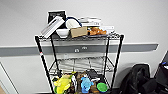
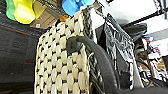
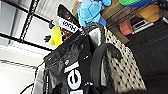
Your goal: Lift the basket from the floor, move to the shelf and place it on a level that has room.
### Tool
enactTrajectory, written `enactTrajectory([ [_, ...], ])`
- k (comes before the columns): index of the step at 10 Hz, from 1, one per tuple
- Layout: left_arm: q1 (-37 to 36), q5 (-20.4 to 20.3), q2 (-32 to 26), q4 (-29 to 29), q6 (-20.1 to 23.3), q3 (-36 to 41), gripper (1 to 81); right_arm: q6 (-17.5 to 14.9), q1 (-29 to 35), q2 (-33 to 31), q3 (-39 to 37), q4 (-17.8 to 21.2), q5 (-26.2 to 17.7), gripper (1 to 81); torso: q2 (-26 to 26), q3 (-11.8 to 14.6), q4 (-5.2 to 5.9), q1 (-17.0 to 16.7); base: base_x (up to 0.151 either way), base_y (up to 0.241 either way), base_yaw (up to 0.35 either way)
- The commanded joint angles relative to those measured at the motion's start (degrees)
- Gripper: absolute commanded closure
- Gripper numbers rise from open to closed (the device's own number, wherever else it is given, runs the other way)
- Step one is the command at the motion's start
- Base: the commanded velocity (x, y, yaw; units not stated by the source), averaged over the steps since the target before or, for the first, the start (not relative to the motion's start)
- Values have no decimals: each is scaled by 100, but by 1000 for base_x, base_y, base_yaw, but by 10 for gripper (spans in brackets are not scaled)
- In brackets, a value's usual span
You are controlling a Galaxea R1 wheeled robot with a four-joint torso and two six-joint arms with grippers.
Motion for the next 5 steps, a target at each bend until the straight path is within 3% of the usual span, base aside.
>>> enactTrajectory([
  [1, -47, -636, -81, 492, 72, 425, 811, 41, 431, -165, 299, 42, -128, 811, 0, 0, 0, 0, 117, 0, 0],
  [5, -29, -636, -37, 526, 63, 407, 811, 41, 229, -253, 457, -54, 136, 811, -2, 0, 0, -5, 120, 0, 0],
])
